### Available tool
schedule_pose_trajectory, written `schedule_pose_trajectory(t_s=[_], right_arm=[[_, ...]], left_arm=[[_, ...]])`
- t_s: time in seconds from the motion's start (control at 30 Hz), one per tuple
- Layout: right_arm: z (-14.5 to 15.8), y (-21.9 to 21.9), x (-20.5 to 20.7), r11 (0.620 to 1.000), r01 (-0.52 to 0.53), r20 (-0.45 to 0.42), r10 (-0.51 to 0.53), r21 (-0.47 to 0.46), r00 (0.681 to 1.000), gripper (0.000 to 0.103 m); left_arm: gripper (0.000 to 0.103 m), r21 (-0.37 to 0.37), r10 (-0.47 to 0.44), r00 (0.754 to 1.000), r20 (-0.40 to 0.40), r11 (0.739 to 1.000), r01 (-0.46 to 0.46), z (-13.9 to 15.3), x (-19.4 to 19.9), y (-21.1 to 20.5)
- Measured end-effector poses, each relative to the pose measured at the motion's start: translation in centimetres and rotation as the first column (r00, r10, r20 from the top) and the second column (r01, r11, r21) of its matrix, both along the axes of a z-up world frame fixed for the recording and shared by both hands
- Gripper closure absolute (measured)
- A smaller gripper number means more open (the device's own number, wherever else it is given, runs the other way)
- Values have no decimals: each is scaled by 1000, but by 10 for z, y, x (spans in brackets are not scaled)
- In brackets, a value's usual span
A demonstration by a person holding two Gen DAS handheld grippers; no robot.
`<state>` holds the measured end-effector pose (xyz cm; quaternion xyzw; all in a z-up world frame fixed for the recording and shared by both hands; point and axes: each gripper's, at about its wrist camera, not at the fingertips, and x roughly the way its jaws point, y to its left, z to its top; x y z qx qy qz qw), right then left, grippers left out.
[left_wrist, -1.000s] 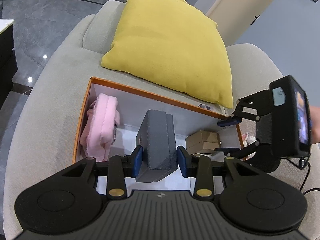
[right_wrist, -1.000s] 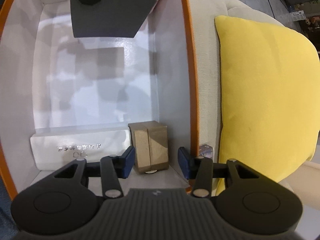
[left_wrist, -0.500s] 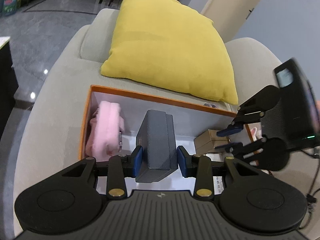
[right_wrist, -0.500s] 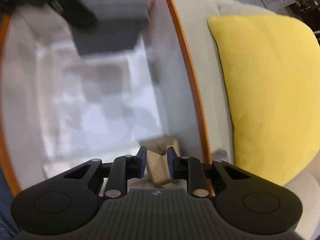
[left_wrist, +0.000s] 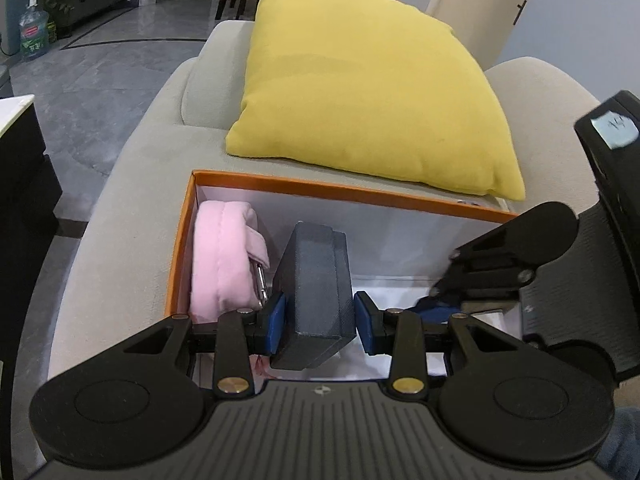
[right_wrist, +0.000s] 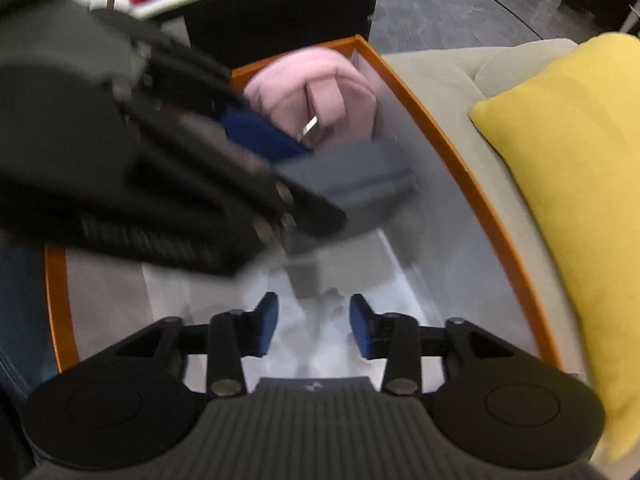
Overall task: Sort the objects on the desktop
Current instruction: 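Release brown box in orange box with right tool while left tool lowers grey box, then open the left tool to release the grey box and withdraw both tools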
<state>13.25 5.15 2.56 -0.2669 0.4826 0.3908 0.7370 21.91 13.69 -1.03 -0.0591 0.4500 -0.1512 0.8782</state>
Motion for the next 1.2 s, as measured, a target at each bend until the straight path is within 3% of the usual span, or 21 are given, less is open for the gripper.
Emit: schedule_pose_trajectory(t_s=[0.27,0.5,0.67,0.9,1.2], right_arm=[[-14,8,6,995,53,17,-54,82,998,57],[-12,16,-6,996,2,53,-7,95,999,57],[-9,26,-15,996,-69,113,64,47,992,54],[-17,28,-15,997,-8,86,1,76,996,55],[-7,22,-24,998,-4,81,-1,58,997,55]], left_arm=[[61,-22,-8,1000,0,1000,8,5,-2,4],[60,9,-34,996,77,999,33,33,-27,14],[58,43,-1,992,128,999,-4,45,-41,29],[58,75,9,994,106,997,-17,40,-42,34],[58,69,6,994,105,998,-14,48,-50,35]])
